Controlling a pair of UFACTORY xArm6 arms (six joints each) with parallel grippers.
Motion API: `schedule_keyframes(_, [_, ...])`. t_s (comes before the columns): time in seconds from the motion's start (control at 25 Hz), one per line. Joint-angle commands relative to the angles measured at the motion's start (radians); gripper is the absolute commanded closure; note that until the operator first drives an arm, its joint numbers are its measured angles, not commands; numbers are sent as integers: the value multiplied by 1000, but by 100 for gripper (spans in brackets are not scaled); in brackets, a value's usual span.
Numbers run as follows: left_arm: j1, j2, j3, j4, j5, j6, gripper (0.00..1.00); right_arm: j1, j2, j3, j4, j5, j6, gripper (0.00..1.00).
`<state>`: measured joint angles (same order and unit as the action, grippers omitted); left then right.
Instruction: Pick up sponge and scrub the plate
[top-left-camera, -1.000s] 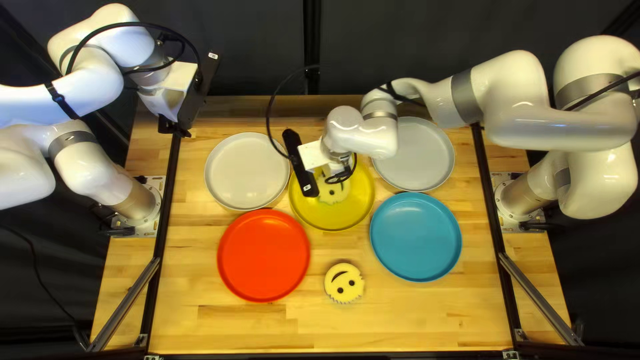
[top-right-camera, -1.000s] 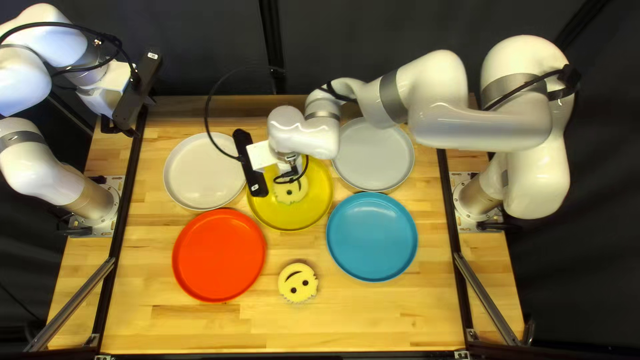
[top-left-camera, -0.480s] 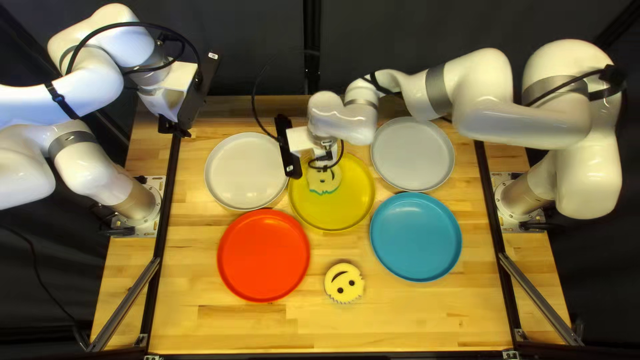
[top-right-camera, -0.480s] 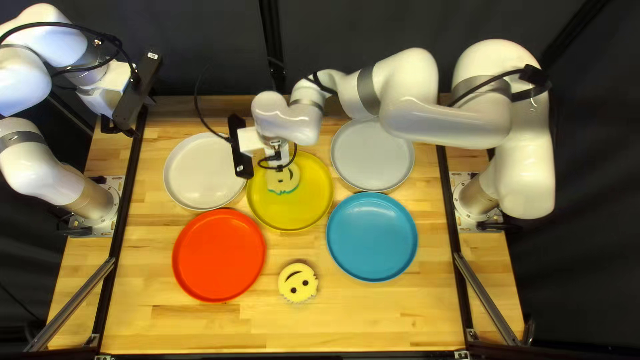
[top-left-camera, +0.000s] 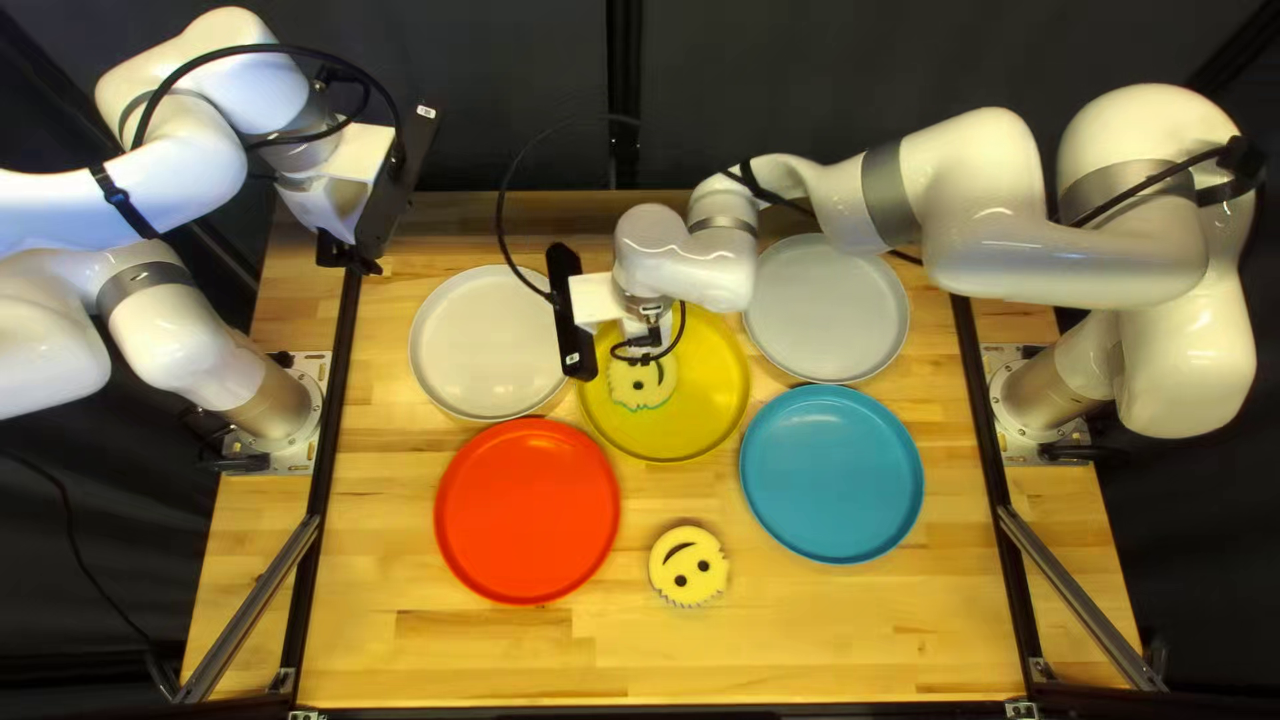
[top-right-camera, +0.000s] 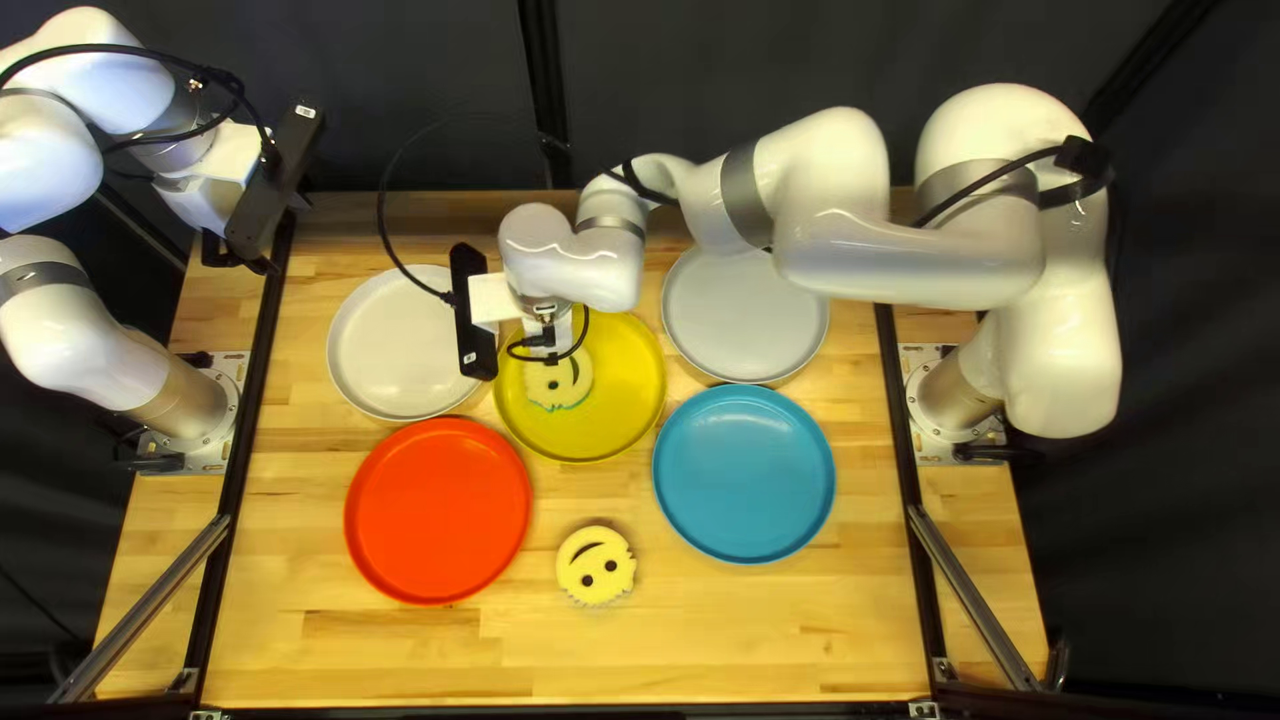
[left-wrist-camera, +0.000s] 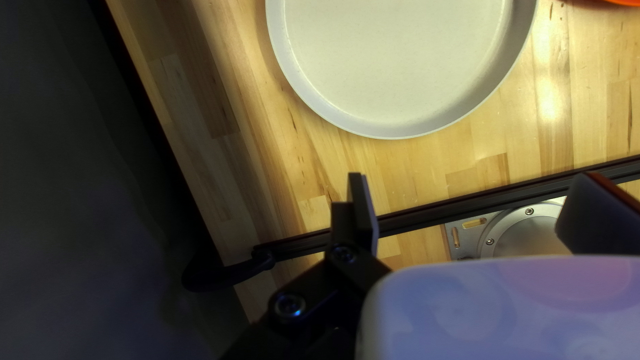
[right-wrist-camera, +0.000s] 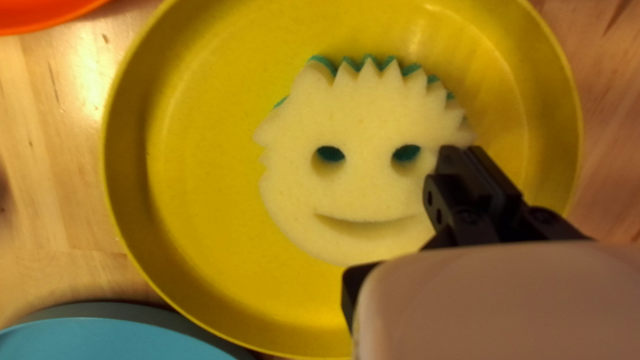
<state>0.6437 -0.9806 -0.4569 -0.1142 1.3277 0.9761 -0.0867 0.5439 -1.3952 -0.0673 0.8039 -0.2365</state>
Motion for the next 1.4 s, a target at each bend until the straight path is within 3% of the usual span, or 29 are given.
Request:
schedule_keyframes(0.04, [0, 0, 0, 0, 0, 0, 0, -35, 34, -46, 2, 22, -32, 100])
schedule_keyframes(0.32, [0, 0, 0, 0, 0, 0, 0, -64, -26, 27, -1, 17, -33, 100])
schedule_keyframes(0.6, [0, 0, 0, 0, 0, 0, 0, 30, -78, 116, -47, -33, 59, 100])
schedule_keyframes(0.84, [0, 0, 0, 0, 0, 0, 0, 86, -82, 139, -74, -56, 94, 100])
schedule_keyframes(1.12, [0, 0, 0, 0, 0, 0, 0, -24, -119, 201, -51, -119, -48, 100])
schedule_keyframes(1.4, [0, 0, 0, 0, 0, 0, 0, -107, -103, 175, -42, -109, -109, 100])
